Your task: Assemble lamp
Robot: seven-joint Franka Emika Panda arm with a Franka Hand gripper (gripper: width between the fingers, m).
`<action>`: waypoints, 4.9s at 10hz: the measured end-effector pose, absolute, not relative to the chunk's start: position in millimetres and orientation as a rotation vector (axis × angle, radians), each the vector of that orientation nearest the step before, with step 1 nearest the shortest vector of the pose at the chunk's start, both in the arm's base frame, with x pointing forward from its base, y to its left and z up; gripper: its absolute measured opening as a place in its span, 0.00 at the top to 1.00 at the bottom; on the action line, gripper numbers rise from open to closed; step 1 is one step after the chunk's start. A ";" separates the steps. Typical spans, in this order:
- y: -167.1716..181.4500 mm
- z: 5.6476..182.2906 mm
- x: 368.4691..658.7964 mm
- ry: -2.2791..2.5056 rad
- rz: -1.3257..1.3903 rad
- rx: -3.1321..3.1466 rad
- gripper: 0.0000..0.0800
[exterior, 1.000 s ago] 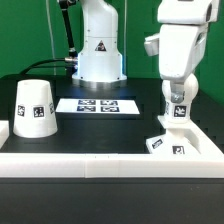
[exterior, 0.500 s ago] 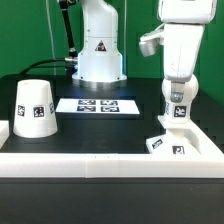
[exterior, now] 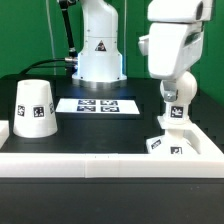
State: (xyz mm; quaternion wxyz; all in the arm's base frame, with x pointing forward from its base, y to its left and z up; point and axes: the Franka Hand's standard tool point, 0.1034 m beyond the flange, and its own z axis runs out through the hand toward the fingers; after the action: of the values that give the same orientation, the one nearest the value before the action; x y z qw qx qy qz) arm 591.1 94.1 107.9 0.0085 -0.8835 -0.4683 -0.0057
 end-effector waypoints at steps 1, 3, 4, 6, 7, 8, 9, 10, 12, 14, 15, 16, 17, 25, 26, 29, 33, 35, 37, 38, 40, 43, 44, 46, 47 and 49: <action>94.4 107.8 591.9 -1.344 -0.030 -2.823 0.28; 95.8 107.9 593.2 -1.064 -0.041 -2.941 0.28; 96.7 108.0 593.2 -0.924 -0.040 -2.986 0.28; 97.1 108.0 593.3 -0.757 -0.040 -3.031 0.28; 97.1 108.0 593.3 -0.660 -0.039 -3.053 0.28; 97.2 108.0 593.3 -0.589 -0.038 -3.067 0.28; 97.3 108.0 593.3 -0.461 -0.037 -3.087 0.28; 97.5 108.0 593.3 -0.369 -0.036 -3.099 0.28; 97.3 108.4 593.5 0.010 -0.030 -3.104 0.28; 100.2 108.7 593.6 0.404 -0.021 -3.070 0.28; 100.7 108.7 594.0 0.557 -0.018 -3.046 0.28; 101.1 108.7 594.1 0.610 -0.016 -3.036 0.28; 100.6 108.8 594.4 0.710 -0.015 -3.014 0.28; 94.9 107.6 594.4 1.293 0.022 -2.786 0.28; 95.2 107.5 594.4 1.290 0.022 -2.787 0.15; 113.3 110.8 572.8 1.055 -0.048 -2.920 0.13; 79.8 118.7 529.7 0.766 -0.105 -2.959 0.13; 36.1 119.1 531.1 0.688 -0.115 -2.975 0.13; 11.3 110.9 532.5 0.722 -0.076 -2.980 0.13; 14.3 111.1 533.3 0.708 -0.080 -2.982 0.13; 12.2 110.2 532.8 0.702 -0.079 -2.985 0.13; -16.4 106.5 527.2 0.577 -0.076 -3.027 0.13; -41.5 105.4 518.7 0.496 -0.070 -3.050 0.13; -79.9 109.7 508.3 0.438 -0.079 -3.071 0.13; -95.4 111.9 506.5 0.427 -0.087 -3.079 0.13; -114.6 116.3 505.5 0.444 -0.097 -3.083 0.13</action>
Offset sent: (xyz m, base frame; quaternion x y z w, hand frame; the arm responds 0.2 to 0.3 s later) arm -0.0002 0.0031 0.0017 -0.0100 -0.0024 0.2412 0.9704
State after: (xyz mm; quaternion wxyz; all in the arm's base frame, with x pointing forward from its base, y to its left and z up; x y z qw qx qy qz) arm 505.5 -114.6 116.3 0.0126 -0.9892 0.1426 -0.0312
